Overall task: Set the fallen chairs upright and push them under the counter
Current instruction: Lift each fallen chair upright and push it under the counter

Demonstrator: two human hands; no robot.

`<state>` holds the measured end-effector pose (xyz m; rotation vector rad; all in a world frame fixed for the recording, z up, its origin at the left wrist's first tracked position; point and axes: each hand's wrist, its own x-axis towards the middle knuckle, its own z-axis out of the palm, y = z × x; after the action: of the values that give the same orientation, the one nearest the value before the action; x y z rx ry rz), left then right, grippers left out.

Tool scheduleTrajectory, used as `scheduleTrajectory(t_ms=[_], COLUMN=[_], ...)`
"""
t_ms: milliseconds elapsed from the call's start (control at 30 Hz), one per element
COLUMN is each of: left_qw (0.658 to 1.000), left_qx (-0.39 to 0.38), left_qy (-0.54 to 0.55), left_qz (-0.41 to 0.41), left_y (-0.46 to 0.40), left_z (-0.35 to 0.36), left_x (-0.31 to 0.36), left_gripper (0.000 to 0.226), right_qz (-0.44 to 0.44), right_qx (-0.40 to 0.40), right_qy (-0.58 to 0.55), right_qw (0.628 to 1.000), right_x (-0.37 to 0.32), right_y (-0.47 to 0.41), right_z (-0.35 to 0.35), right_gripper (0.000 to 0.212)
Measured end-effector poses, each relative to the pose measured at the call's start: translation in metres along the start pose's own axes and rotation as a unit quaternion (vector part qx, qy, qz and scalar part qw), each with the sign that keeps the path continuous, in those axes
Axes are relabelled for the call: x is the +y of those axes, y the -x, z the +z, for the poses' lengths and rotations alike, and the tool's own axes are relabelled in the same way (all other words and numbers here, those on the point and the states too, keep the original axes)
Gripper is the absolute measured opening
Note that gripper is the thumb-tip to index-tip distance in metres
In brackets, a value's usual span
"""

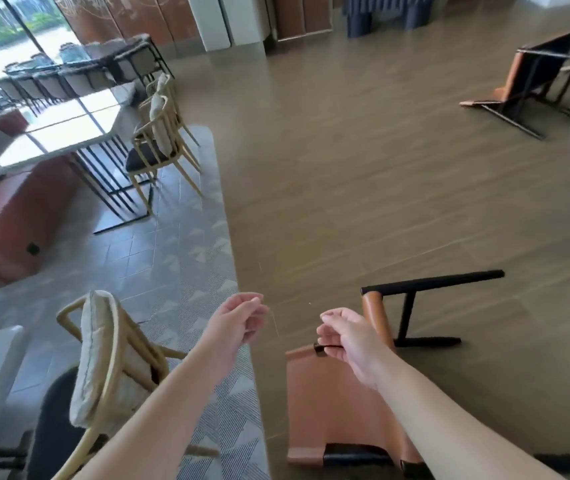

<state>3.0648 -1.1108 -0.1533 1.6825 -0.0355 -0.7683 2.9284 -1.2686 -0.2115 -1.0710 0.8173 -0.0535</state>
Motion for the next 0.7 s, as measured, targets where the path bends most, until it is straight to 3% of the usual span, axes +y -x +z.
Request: scheduleTrajectory(t_ms=[167, 400, 700], left_qw=[0.997, 0.979, 0.919], left_qx=[-0.064, -0.175, -0.356], left_qy=[-0.037, -0.106, -0.172], left_qz=[0.018, 0.018, 0.002], left_y=[-0.038, -0.107, -0.215], left_z=[0.034, 0.071, 0.08], left_x=[0.028, 0.047, 0.074], left_gripper=[0.011, 0.013, 0.014], right_qz=[-0.011, -0.013, 0.021], right_qx=[0.039, 0.152, 0.333], right_qy=[-0.024, -0.093, -0.195], right_qw=[0.999, 0.984, 0.922], right_x=[-0.008, -0.019, -0.036], right_y=[-0.009, -0.033, -0.069], right_z=[-0.014, -0.026, 0.038], right_gripper=[0.015, 0.013, 0.015])
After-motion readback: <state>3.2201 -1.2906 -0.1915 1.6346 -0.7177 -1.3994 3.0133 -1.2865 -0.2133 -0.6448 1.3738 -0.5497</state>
